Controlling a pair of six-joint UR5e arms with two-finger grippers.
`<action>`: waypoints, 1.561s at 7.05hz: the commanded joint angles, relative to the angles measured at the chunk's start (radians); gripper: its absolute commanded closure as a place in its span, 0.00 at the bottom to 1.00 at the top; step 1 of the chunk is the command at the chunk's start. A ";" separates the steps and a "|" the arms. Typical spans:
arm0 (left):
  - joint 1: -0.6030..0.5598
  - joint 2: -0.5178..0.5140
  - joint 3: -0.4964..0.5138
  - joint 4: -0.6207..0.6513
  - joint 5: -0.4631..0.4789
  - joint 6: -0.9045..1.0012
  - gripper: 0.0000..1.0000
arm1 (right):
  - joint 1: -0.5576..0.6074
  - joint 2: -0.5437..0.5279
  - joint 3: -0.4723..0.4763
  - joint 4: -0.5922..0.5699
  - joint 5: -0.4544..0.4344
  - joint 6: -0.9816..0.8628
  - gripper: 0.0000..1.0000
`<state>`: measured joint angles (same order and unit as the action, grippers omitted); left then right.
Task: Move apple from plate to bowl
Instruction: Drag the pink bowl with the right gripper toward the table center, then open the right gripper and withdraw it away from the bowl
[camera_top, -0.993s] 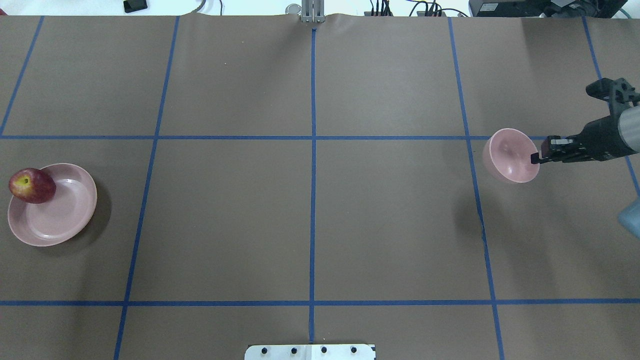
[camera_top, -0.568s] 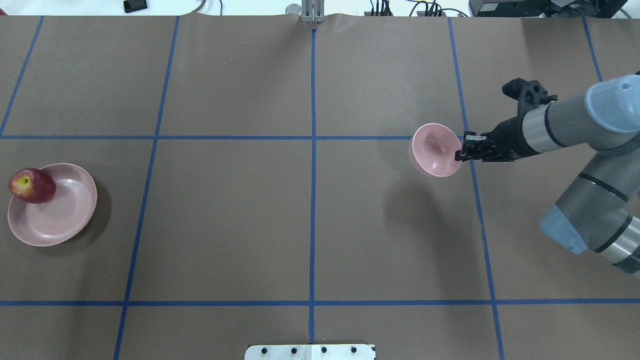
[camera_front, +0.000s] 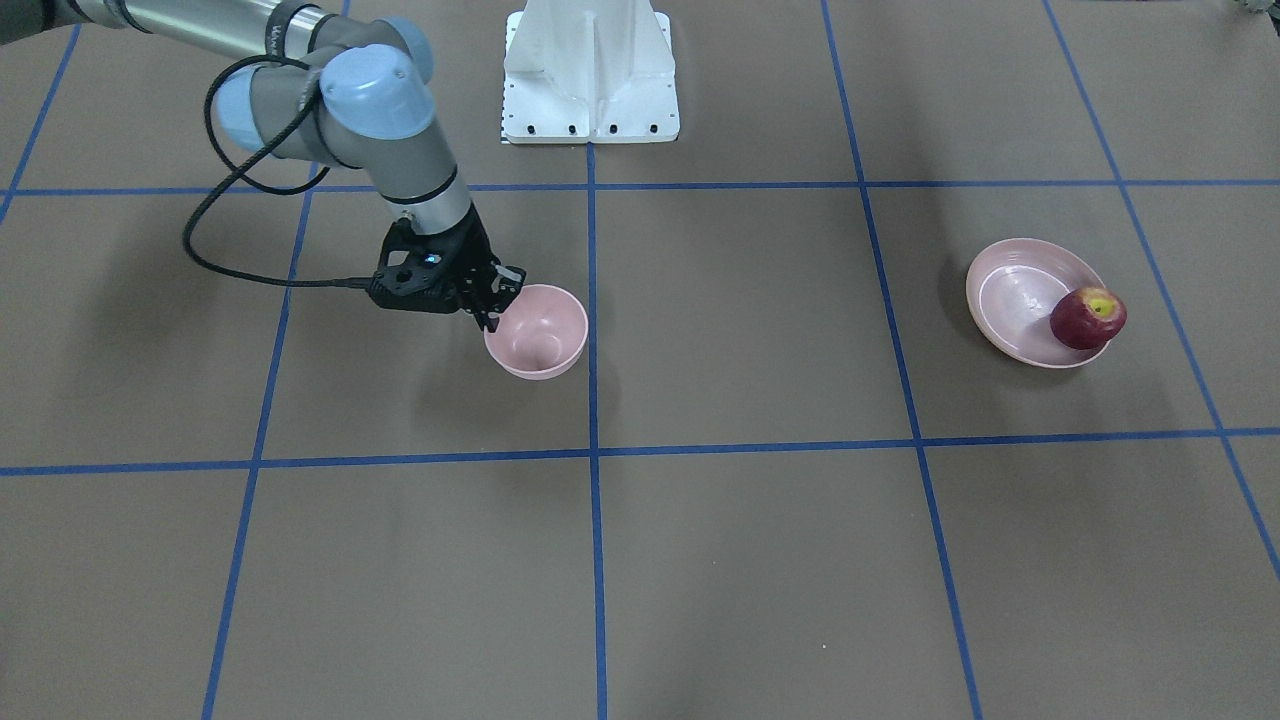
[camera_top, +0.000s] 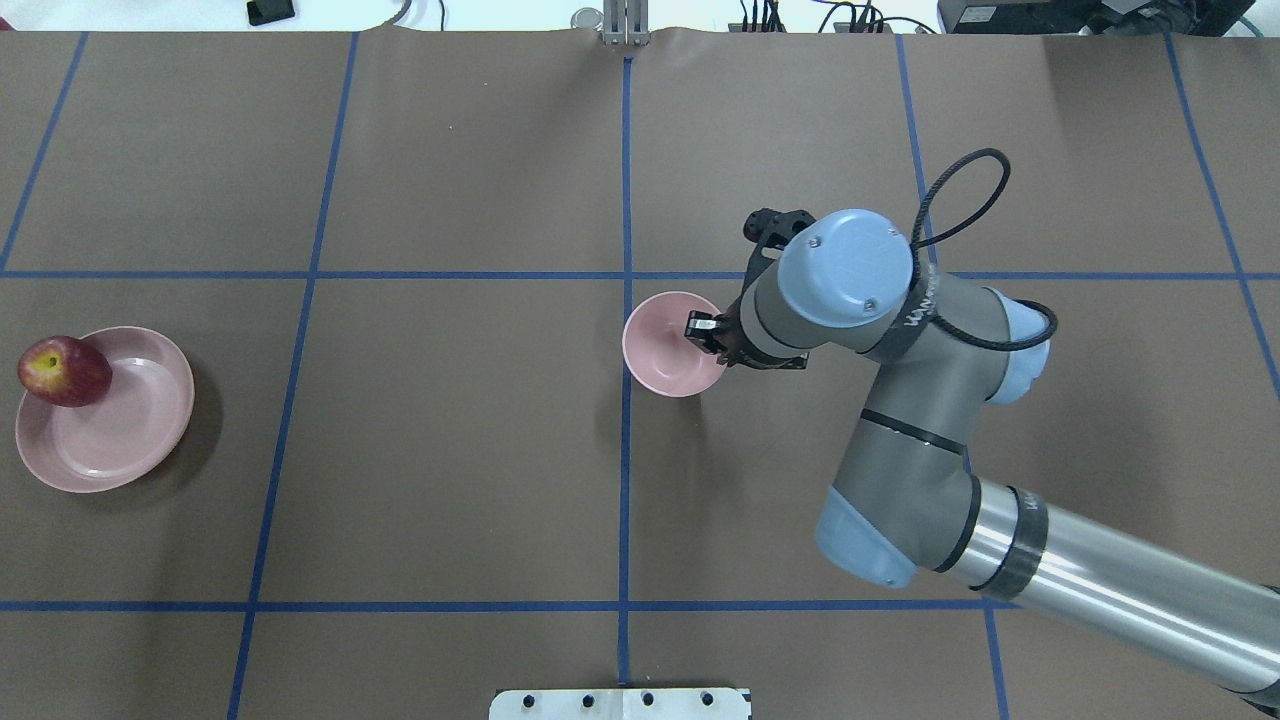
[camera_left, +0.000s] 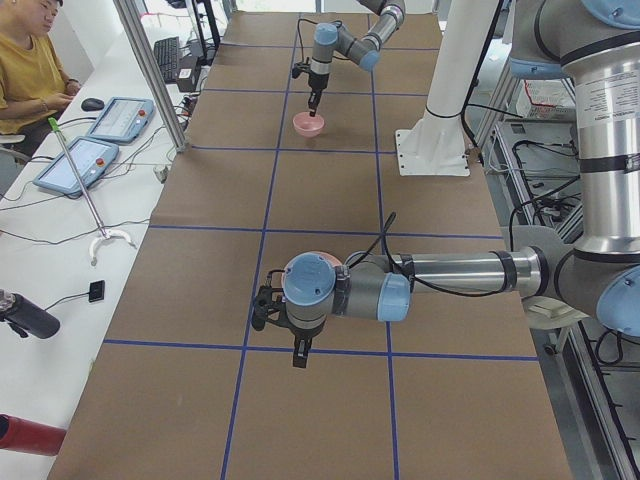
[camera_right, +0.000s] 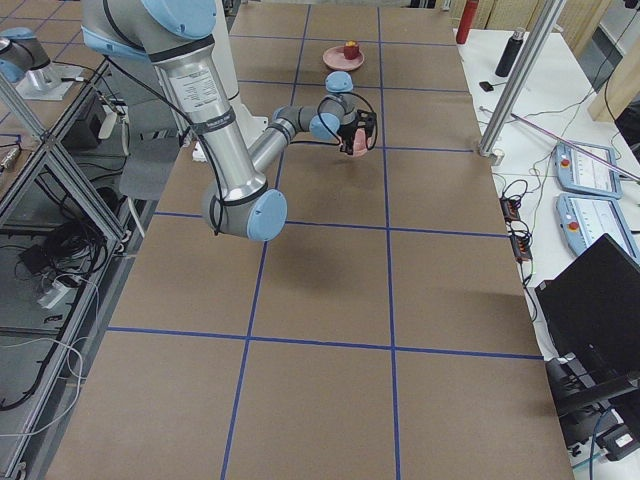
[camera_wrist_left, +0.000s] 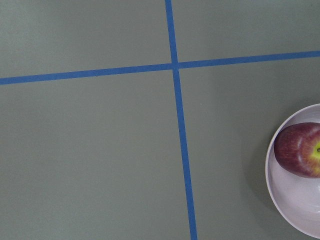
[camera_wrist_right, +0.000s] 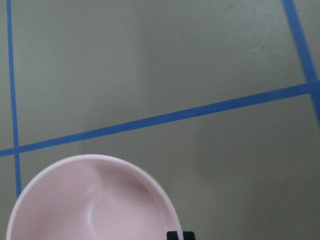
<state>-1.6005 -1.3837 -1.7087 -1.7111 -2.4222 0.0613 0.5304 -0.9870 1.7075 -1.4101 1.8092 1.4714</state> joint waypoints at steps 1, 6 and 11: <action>0.010 0.000 0.006 -0.001 0.000 0.000 0.02 | -0.065 0.090 -0.054 -0.059 -0.037 0.040 1.00; 0.014 -0.002 0.012 -0.001 0.000 0.000 0.02 | -0.083 0.085 -0.052 -0.049 -0.068 0.024 0.00; 0.047 -0.121 0.014 -0.033 -0.002 0.000 0.02 | 0.248 0.003 -0.003 -0.076 0.215 -0.235 0.00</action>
<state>-1.5631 -1.4948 -1.6955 -1.7214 -2.4221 0.0578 0.6845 -0.9394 1.6970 -1.4759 1.9592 1.3533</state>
